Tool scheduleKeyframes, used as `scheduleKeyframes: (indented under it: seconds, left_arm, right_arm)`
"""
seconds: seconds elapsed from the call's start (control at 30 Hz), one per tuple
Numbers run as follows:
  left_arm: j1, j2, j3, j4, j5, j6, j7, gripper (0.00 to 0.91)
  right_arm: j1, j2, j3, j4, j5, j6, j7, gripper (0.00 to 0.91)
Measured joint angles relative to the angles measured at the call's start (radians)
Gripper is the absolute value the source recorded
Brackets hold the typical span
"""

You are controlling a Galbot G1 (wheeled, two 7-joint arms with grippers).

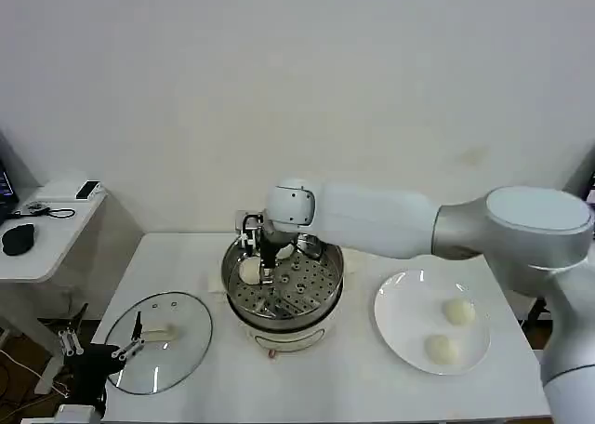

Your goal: Take steamed baozi put them in steamer then cover it.

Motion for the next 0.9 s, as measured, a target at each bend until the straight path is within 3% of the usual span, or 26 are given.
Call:
scheduleKeyframes:
  seconds: [0.4,0.73,0.9]
  left_arm:
    - [-0.012,0.009,0.030,-0.001,0.013,0.002,0.004,0.907]
    - [-0.024,0.007,0.069,0.013,0.037,0.002,0.006,0.907]
    - [-0.025,0.000,0.090,0.027,0.051,0.001,0.005,0.907]
  right_arm:
    - [0.167,-0.278,-0.060,0.224,-0.071,0.063,-0.083,0.907]
    - [0.177,-0.600,-0.101,0.401,-0.272,0.154,-0.171,0.907]
    - [0.086,-0.749,-0.054,0.470,-0.370,0.199,-0.192,0.907]
